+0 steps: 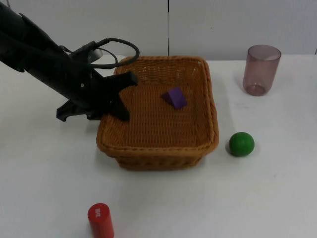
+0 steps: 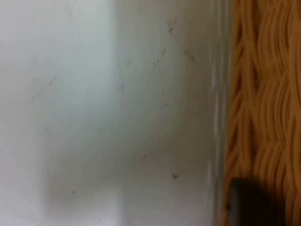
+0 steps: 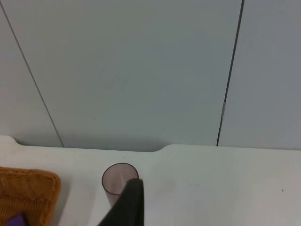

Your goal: Pick up the basket with the left hand and place the triangular block into the basket with the right hand.

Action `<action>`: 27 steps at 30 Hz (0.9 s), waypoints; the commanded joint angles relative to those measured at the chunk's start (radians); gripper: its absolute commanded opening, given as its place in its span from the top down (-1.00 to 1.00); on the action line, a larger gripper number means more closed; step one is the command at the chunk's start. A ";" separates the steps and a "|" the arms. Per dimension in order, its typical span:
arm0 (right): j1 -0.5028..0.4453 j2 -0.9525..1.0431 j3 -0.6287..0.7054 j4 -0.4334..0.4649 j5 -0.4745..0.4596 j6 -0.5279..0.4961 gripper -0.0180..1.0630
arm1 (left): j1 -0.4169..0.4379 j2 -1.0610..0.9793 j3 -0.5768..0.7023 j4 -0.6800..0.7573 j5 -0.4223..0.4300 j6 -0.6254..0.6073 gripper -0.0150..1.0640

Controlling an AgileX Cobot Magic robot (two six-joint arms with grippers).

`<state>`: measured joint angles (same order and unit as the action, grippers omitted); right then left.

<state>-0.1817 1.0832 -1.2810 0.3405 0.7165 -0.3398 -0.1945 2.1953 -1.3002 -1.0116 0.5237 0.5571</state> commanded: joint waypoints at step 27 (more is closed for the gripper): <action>-0.004 -0.011 -0.004 0.005 0.019 -0.013 -0.76 | -0.002 -0.444 -0.001 0.986 0.031 -0.678 -0.97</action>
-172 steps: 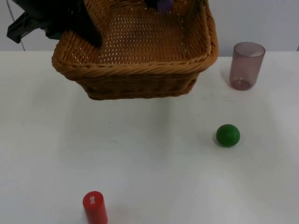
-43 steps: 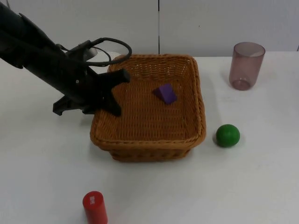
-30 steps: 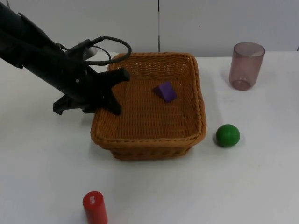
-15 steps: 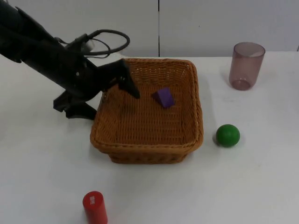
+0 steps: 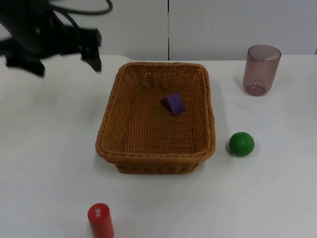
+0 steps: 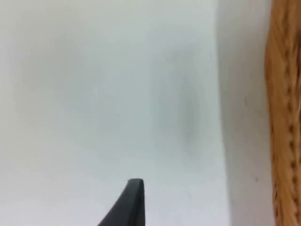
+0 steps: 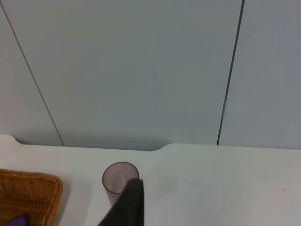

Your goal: Pick up the basket with the left hand and place the triangular block into the basket with the right hand.

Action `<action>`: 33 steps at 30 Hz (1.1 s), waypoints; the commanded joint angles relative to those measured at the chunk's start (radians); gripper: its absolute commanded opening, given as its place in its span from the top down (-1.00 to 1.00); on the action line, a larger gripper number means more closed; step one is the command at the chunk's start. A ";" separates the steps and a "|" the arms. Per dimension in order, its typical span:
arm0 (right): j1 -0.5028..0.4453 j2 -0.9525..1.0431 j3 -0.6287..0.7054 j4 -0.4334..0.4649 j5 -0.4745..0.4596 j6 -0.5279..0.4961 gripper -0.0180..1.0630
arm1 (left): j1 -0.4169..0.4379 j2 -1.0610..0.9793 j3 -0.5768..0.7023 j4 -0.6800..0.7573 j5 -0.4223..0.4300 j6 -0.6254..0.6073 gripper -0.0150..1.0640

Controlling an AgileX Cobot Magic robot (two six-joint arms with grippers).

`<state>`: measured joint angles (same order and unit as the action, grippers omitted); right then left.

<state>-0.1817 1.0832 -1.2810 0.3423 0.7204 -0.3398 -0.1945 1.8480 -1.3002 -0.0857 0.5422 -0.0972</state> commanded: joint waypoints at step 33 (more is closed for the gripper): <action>-0.004 -0.022 -0.004 0.003 -0.067 -0.054 -0.76 | 0.185 -0.884 -0.001 0.382 -0.077 -0.008 -0.97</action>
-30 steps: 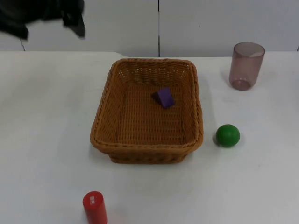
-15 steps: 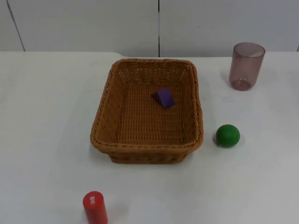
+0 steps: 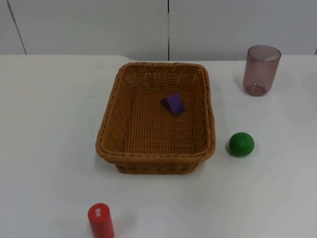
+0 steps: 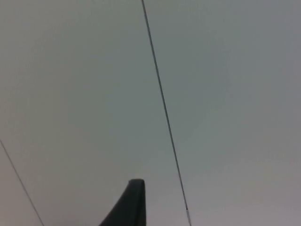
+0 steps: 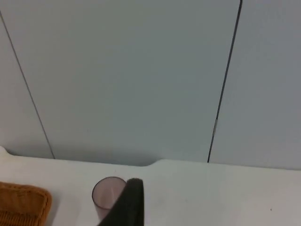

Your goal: Pick up the basket with the left hand and place the triangular block into the basket with the right hand.

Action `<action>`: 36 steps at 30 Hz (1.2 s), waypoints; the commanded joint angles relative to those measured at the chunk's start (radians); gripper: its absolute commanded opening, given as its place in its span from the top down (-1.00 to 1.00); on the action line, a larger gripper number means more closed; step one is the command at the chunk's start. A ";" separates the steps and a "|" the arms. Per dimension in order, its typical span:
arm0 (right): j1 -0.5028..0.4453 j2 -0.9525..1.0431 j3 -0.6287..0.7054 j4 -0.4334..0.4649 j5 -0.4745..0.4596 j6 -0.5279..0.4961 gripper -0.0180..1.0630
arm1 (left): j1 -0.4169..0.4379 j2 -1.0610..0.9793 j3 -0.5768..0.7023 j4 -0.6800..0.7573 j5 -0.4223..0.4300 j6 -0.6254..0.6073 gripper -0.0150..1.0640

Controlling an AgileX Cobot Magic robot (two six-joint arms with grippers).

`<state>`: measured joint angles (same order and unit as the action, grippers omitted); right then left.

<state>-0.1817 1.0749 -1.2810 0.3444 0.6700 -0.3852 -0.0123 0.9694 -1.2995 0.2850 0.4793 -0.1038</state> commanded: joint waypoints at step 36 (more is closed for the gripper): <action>-0.004 -0.274 -0.004 -0.238 0.104 0.139 -0.98 | 0.003 -0.086 -0.002 -0.118 0.173 0.001 -0.97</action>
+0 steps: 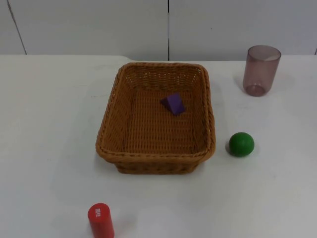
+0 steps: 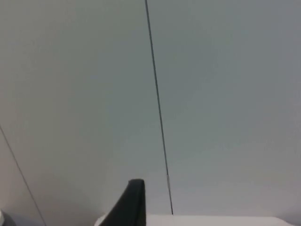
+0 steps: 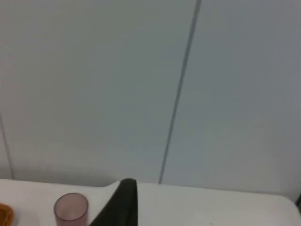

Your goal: Pick up the basket with the left hand and place the triangular block into the basket with the right hand.

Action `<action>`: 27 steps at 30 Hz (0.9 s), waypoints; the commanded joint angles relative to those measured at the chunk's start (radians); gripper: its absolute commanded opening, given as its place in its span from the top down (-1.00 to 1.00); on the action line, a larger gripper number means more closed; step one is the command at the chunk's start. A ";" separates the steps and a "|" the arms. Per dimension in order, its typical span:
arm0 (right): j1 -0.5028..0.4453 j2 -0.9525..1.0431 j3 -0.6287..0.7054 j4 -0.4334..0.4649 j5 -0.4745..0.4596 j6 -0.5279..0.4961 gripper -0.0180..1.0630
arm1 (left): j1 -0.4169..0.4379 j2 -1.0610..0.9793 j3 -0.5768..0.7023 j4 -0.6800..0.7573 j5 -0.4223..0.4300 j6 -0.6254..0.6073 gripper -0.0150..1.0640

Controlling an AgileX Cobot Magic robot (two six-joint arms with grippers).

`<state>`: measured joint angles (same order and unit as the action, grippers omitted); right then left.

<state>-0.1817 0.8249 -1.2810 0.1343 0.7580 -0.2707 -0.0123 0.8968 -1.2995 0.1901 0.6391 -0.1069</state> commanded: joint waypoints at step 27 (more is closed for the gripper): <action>0.306 -0.512 -0.004 -0.016 0.137 0.005 -0.98 | 0.037 -0.540 -0.002 -0.223 0.195 0.211 -0.97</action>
<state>0.1221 0.3329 -1.2828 0.1119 0.9176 -0.2588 0.0062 0.3863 -1.2995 -0.0284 0.8324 0.0593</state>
